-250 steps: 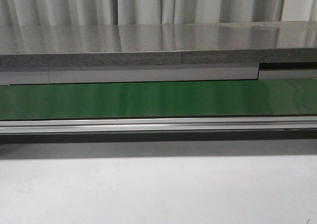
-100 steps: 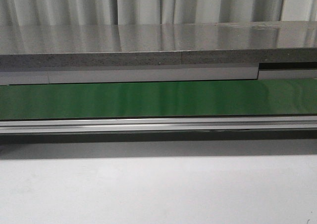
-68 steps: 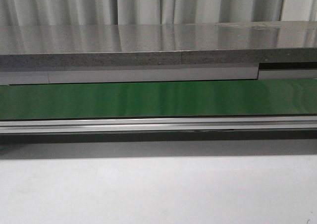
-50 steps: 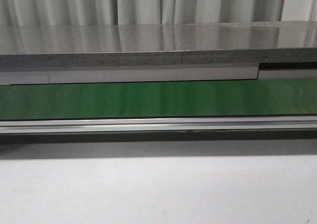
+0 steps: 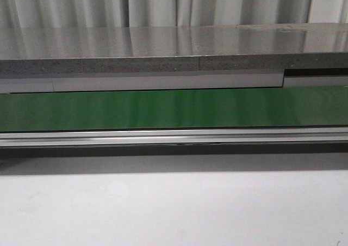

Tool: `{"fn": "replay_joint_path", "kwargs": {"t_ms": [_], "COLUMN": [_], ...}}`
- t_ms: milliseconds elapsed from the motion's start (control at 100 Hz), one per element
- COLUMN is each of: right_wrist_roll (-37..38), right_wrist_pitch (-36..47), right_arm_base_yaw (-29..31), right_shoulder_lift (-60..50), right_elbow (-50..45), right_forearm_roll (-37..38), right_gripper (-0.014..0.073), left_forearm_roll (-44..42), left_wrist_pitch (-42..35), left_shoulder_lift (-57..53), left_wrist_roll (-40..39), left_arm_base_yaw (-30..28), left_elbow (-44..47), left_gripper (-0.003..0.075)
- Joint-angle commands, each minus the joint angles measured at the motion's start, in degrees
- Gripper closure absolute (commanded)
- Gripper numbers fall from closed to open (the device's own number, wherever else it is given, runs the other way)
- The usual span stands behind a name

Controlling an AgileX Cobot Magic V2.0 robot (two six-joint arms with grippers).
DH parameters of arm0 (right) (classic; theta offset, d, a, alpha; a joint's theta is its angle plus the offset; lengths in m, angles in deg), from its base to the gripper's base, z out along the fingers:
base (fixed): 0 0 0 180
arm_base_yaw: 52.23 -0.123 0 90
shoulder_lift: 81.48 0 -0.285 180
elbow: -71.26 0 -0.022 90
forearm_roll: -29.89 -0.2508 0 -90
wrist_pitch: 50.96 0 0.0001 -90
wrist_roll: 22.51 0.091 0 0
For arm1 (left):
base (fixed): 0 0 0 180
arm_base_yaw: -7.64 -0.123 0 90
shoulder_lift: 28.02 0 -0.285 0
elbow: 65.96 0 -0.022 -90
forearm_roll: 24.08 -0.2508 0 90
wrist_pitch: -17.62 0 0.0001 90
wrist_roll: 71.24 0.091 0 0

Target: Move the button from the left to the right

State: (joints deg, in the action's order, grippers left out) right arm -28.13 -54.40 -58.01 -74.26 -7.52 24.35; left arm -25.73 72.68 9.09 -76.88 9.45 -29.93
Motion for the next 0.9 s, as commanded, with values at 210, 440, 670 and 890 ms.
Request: {"fn": "replay_joint_path", "kwargs": {"t_ms": [210, 440, 670, 890], "right_wrist_roll": [0.2, 0.2, 0.2, 0.2], "right_wrist_pitch": [4.2, 4.2, 4.2, 4.2], "right_arm_base_yaw": [0.0, 0.0, 0.0, 0.0], "right_shoulder_lift": [-0.9, -0.9, -0.9, -0.9], "right_elbow": [1.0, 1.0, 1.0, 1.0], "right_forearm_roll": [0.5, 0.5, 0.5, 0.5], "right_gripper": [0.0662, 0.0662, 0.0662, 0.0662], "left_forearm_roll": [-9.8, -13.8, -13.2, -12.1], "left_wrist_pitch": [-3.3, -3.5, -5.8, -6.5], "left_shoulder_lift": [12.0, 25.9, 40.2, 51.7], "left_wrist_roll": [-3.6, -3.7, -3.2, -1.4], "left_arm_base_yaw": [0.0, -0.7, -8.1, -14.6], "left_elbow": [-11.3, -19.9, -26.7, -30.1], "left_gripper": [0.0085, 0.0085, 0.0085, 0.0085]}}
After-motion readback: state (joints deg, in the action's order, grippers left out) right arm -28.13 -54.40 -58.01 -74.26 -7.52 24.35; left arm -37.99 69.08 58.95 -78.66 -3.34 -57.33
